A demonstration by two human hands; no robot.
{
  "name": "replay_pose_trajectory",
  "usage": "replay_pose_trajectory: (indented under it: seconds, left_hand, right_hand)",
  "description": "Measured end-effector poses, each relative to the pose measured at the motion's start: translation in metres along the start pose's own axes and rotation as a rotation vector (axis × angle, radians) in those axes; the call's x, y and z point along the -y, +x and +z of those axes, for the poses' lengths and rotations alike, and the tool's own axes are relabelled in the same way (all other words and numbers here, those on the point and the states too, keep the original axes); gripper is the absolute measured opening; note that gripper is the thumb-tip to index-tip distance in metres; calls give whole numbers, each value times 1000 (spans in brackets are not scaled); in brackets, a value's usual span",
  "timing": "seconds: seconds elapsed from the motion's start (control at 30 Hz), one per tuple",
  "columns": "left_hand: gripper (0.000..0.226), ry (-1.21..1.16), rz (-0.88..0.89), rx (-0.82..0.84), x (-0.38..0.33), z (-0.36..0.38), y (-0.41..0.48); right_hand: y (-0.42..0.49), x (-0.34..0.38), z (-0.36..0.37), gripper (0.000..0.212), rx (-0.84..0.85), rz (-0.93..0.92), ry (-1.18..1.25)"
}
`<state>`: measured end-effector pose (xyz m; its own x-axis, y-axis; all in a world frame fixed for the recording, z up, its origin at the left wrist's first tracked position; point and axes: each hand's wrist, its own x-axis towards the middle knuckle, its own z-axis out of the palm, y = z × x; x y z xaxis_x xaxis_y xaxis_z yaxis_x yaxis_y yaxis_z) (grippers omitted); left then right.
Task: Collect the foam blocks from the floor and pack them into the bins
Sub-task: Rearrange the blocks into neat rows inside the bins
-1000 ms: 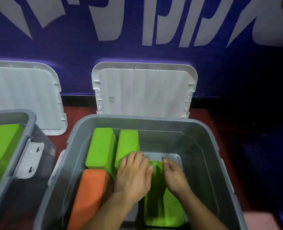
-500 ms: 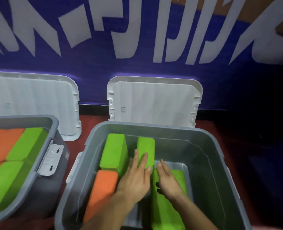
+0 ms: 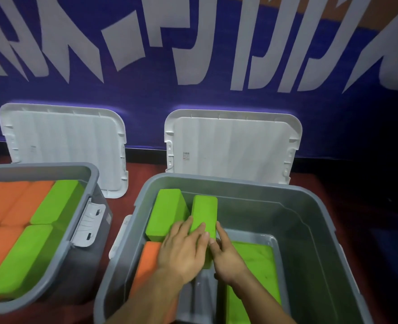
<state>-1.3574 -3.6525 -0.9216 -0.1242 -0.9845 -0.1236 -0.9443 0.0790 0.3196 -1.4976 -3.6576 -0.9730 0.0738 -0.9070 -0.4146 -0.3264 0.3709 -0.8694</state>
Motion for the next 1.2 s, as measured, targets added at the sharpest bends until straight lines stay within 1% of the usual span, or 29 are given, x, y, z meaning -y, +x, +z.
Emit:
replay_pose_trajectory:
  seconds: [0.03, 0.13, 0.3, 0.37, 0.47, 0.57, 0.67, 0.73, 0.77, 0.83, 0.9, 0.93, 1.0, 1.07, 1.13, 1.2]
  left_hand:
    - [93, 7, -1, -4, 0, 1, -2]
    - [95, -18, 8, -10, 0, 1, -4]
    - [92, -10, 86, -52, -12, -4, -4]
    - [88, -27, 119, -69, -17, -3, -4]
    - [77, -58, 182, -118, -28, 0, -5]
    - [69, -103, 287, -151, -46, 12, -5]
    - [63, -183, 357, -112, -67, 37, -8]
    - [62, -230, 377, -33, -80, 60, -10]
    - [63, -253, 351, 22, -86, 69, -10]
    - [62, -249, 205, 181, -94, 85, -5]
    - [62, -157, 32, 391, -96, 101, 3]
    - [64, -126, -38, 461, -96, 107, 5]
    - [66, -95, -127, 521, -98, 121, 9]
    - [68, -83, -186, 541, -98, 135, 14]
    - [69, -87, -204, 550, -97, 142, 18]
    - [72, -132, -215, 544, -100, 147, 22]
  right_hand:
    - [-1, 1, 1, 60, -2, 6, 8]
    - [-4, 6, 1, 59, -18, -5, -3]
    - [-17, 4, -10, 60, -71, -6, -17]
    - [-23, 4, -14, 56, -98, -6, -42]
    - [-31, 3, -32, 49, -210, -3, -72]
    - [-40, -7, -62, 46, -333, 29, -94]
    - [-43, -28, -92, 46, -386, 131, -147]
    - [-43, -46, -108, 46, -387, 206, -168]
    - [-42, -54, -114, 46, -379, 241, -171]
    - [-39, -72, -121, 46, -334, 330, -155]
    - [-32, -90, -124, 50, -310, 412, -103]
    - [-30, -93, -125, 52, -303, 455, -69]
    - [-25, -99, -124, 53, -280, 528, -21]
    - [-21, -100, -121, 52, -261, 584, 11]
    - [-16, -104, -118, 54, -250, 609, 55]
    - [-12, -105, -117, 64, -226, 616, 70]
